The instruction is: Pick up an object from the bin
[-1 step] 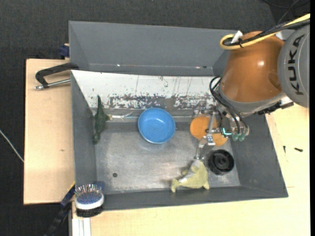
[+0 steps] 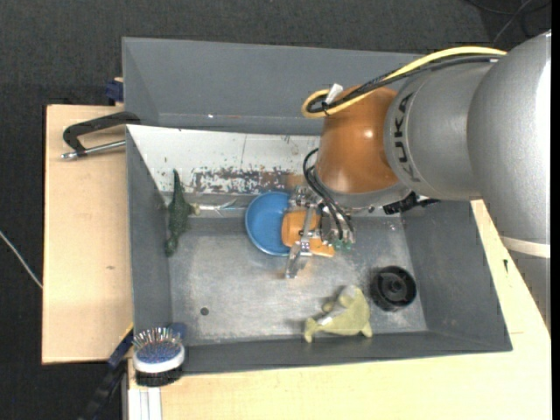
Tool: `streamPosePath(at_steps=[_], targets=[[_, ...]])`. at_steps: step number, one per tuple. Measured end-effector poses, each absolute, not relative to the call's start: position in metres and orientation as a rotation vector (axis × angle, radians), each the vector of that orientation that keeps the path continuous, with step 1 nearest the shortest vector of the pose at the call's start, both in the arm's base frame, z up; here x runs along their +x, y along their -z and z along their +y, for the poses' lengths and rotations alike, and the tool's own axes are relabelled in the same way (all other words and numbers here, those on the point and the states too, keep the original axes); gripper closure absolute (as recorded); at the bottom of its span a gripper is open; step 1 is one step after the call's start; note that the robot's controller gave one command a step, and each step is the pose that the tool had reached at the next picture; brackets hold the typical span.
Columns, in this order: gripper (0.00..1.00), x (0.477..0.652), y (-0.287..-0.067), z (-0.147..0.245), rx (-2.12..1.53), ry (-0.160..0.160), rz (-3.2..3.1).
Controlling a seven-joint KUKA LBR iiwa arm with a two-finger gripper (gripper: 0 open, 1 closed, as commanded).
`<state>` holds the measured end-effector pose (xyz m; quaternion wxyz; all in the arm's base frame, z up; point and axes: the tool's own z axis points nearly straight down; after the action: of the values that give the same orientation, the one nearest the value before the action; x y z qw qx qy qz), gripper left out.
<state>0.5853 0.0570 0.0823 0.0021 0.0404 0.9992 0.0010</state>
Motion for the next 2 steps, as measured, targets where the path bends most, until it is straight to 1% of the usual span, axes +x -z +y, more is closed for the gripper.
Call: streamPosePath(at_steps=[1, 2], targets=[[1.00, 0.585, -0.080, 0.057, 0.127, -0.002, 3.137], [1.00, 0.589, -0.208, 0.052, 0.067, -0.003, 3.126]])
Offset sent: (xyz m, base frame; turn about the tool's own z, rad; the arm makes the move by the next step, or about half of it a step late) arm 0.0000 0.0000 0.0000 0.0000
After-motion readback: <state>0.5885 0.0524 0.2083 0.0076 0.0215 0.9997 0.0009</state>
